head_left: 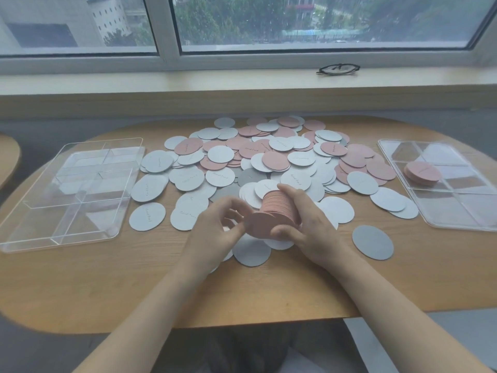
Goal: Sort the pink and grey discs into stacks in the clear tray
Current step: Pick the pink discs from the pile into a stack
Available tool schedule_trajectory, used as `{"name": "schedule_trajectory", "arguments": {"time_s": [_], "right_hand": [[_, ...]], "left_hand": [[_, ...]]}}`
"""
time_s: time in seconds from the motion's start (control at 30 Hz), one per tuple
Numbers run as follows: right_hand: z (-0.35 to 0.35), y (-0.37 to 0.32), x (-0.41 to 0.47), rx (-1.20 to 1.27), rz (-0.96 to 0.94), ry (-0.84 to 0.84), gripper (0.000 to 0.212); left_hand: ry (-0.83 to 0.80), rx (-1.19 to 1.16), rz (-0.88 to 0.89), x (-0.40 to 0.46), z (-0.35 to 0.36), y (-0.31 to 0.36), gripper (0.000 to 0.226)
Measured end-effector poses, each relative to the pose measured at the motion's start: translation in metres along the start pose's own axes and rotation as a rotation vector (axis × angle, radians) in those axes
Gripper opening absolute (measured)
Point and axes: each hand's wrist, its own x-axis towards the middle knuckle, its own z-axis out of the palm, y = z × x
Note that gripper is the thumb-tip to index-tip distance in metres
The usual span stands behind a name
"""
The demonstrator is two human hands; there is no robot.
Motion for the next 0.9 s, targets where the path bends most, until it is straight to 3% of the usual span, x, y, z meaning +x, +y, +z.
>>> {"name": "schedule_trajectory", "arguments": {"time_s": [0.13,0.23,0.3,0.4,0.53,0.73,0.9], "right_hand": [[0.006,0.001,-0.002,-0.122,-0.098,-0.062,0.090],[0.013,-0.001,-0.002,-0.148,-0.160,-0.063,0.083],[0.014,-0.002,-0.002,-0.116,-0.168,-0.062,0.082],[0.013,-0.003,-0.001,-0.098,-0.159,-0.055,0.086],[0.015,0.000,0.001,-0.186,-0.161,-0.041,0.089],[0.017,0.000,0.002,-0.313,-0.175,-0.074,0.092],[0.017,0.003,0.005,-0.302,-0.176,-0.072,0.088]], "left_hand": [[0.072,0.157,0.046,-0.006,0.019,-0.007,0.037],[-0.012,0.363,0.101,-0.002,0.026,-0.019,0.073],[-0.090,0.485,0.133,0.001,0.027,-0.024,0.085],[-0.131,0.501,0.158,0.002,0.025,-0.025,0.081],[-0.069,0.471,0.158,0.001,0.019,-0.027,0.071],[-0.155,0.573,0.156,-0.002,0.021,-0.024,0.091],[-0.161,0.633,0.184,0.004,0.018,-0.029,0.088]]}}
